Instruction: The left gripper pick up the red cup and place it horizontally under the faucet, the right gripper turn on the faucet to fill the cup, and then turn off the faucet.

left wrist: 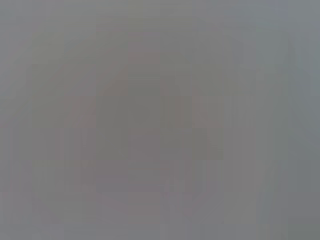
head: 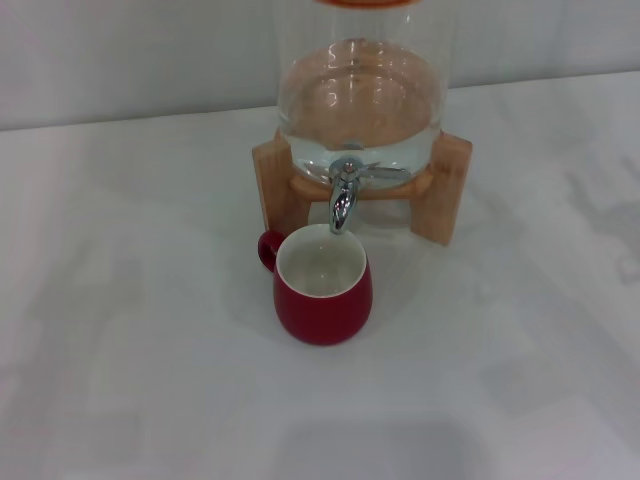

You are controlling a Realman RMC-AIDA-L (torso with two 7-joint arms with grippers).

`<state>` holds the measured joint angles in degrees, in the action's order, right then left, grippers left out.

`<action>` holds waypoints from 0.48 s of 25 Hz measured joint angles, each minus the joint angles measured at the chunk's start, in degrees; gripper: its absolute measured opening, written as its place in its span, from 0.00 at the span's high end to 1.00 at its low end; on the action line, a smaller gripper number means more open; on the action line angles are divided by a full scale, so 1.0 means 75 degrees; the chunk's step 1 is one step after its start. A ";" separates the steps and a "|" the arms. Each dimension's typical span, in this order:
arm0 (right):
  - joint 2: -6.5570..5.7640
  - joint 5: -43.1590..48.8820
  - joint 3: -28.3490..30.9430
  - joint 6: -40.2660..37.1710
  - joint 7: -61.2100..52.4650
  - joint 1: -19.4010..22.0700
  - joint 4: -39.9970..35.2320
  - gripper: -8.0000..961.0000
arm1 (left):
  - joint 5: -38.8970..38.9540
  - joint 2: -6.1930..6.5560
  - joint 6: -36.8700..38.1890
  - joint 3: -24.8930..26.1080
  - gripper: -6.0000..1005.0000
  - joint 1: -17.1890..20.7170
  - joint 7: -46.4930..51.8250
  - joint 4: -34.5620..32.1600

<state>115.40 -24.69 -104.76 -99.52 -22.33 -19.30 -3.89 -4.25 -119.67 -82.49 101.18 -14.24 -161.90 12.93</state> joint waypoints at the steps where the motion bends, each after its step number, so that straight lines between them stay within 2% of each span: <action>1: 0.0000 -0.0001 0.0000 0.0001 -0.0001 -0.0001 -0.0003 0.11 | 0.0030 0.0005 -0.0003 0.0001 0.58 0.0015 -0.0001 -0.0014; 12: 0.0011 -0.0025 0.0004 0.0017 -0.0048 -0.0019 -0.0051 0.11 | 0.0254 0.0018 -0.0009 0.0589 0.58 0.0259 -0.0011 -0.0207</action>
<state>115.48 -24.88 -104.72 -99.40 -22.69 -19.44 -4.28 -2.35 -119.53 -82.56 105.60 -12.30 -161.97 11.38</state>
